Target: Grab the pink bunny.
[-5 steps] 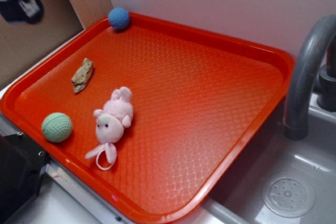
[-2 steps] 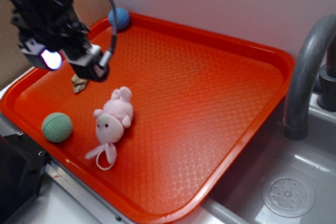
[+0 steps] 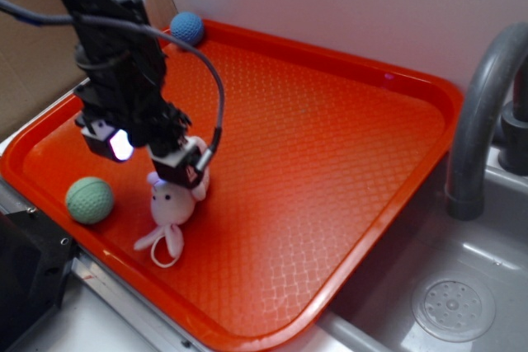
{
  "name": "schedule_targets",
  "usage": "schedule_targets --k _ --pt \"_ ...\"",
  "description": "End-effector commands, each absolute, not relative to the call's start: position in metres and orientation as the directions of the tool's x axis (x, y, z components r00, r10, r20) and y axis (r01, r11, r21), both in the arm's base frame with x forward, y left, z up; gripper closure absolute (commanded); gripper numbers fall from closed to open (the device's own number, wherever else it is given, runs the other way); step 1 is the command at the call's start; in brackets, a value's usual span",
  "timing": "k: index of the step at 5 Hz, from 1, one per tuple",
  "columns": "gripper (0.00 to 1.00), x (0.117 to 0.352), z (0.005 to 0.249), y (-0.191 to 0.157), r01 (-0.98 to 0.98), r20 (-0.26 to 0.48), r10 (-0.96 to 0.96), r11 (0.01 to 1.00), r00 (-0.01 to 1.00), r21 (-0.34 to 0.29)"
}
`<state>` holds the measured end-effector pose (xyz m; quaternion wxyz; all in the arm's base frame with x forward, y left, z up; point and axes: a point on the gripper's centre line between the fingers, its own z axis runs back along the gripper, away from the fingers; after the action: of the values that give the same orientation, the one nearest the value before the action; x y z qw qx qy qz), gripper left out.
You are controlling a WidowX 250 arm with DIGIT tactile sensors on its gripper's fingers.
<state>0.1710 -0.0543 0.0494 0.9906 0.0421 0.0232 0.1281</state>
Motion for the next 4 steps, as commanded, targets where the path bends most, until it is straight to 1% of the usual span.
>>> schedule_targets --k 1,2,3,4 --pt "0.00 0.161 0.021 -0.066 -0.199 -0.059 0.206 0.975 0.977 0.099" --pt "0.00 0.161 0.017 -0.068 -0.174 -0.065 0.180 0.980 0.981 0.095" --pt "0.99 0.162 0.018 -0.068 -0.173 -0.049 0.178 0.980 0.983 0.098" --pt "1.00 0.166 0.033 -0.064 -0.205 -0.024 0.208 0.974 0.978 0.095"
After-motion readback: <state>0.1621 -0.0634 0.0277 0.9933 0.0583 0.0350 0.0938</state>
